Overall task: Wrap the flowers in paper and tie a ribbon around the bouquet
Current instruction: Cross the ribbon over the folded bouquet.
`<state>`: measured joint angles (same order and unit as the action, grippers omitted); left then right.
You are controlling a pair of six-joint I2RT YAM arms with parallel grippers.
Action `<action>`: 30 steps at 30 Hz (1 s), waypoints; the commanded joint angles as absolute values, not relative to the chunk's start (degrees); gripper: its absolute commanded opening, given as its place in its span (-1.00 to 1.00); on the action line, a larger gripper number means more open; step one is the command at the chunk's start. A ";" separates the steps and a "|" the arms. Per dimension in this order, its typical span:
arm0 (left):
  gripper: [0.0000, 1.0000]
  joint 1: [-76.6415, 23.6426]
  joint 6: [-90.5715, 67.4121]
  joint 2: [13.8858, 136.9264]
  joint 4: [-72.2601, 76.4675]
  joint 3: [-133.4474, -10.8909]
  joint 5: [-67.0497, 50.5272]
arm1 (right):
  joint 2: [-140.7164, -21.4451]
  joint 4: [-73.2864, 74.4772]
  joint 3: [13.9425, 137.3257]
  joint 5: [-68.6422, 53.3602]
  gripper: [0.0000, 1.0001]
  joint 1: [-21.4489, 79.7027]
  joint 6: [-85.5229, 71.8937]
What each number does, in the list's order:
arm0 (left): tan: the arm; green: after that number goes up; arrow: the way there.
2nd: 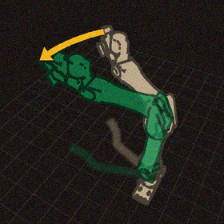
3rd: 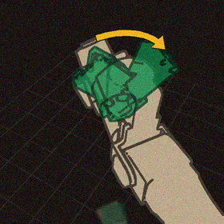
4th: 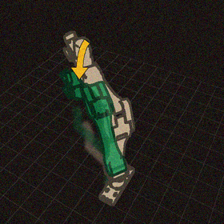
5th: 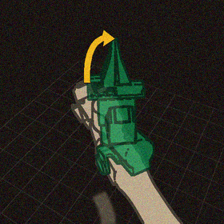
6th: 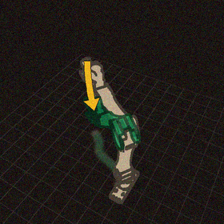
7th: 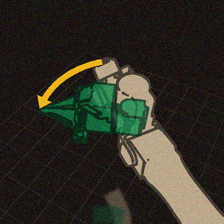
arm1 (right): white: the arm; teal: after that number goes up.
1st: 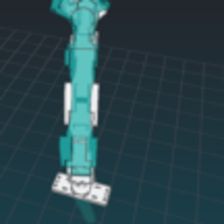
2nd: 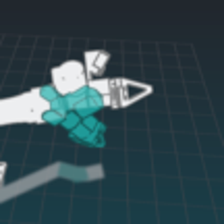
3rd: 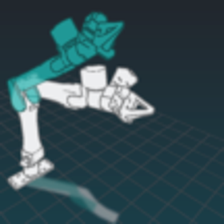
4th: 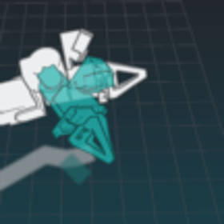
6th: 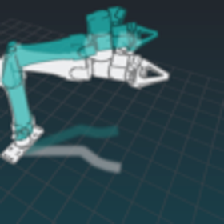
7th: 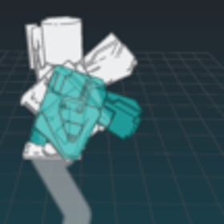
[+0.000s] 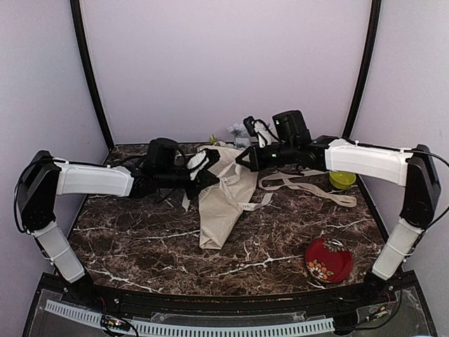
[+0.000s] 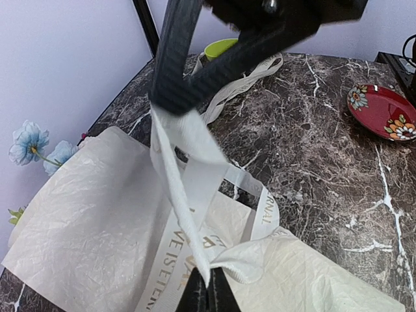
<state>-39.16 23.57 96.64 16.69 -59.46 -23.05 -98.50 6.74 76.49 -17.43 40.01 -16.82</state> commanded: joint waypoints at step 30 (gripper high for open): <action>-1.00 -39.11 19.21 95.82 21.38 -57.60 -23.11 | -97.72 9.48 72.98 -18.76 -0.46 41.00 -17.94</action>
<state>-39.16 21.52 96.64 17.89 -58.61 -21.93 -98.24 11.53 73.89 -17.56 40.58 -16.78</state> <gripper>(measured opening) 0.006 0.256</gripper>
